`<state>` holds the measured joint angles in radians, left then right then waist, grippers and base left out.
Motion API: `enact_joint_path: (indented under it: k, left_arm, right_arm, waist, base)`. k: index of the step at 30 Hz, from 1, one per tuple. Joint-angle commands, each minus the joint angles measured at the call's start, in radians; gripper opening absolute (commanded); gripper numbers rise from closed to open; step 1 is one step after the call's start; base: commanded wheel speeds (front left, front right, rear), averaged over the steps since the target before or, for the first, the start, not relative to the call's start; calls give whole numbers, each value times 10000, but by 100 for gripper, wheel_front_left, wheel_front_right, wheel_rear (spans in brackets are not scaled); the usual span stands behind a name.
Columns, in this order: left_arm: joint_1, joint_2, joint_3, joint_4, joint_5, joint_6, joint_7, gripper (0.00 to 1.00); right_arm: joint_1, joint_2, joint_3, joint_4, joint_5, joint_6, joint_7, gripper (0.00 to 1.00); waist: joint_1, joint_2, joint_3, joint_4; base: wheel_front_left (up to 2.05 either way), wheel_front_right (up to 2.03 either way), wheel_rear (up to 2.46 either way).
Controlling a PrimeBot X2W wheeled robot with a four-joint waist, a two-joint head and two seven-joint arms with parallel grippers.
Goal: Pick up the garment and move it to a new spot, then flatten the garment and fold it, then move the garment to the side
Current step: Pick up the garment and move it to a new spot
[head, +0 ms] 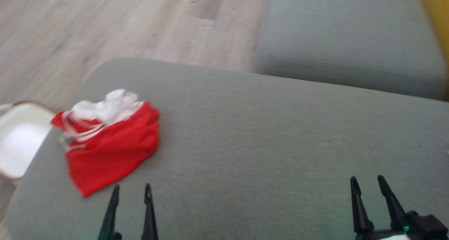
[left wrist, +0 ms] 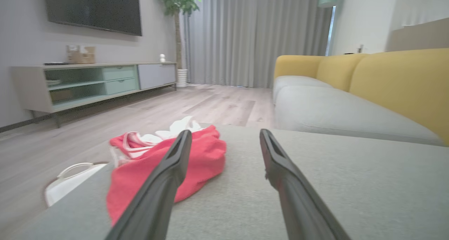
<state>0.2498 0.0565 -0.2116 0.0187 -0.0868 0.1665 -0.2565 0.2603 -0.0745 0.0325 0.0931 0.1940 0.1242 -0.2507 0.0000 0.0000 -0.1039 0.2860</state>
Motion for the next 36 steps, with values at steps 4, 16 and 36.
enact_joint_path:
  k: [4,16,36]
  left_arm:
    - [-511,-63,549,-473,46,137,-53,100]
    - [-2521,408,1532,-1177,467,218,-53,100]
    - [-11786,935,2630,9363,-1340,-880,6312,100]
  right_arm:
    - [-658,-152,281,-382,52,65,-110,100]
    - [-831,-1197,314,-560,262,65,-111,100]
    - [-2261,-4992,234,-1774,687,65,-111,100]
  waist:
    - [0,0,438,1386]
    - [0,0,1904,2043]
    - [0,0,5747,1212]
  base:
    - [0,0,0]
    - [0,0,0]
    - [0,0,0]
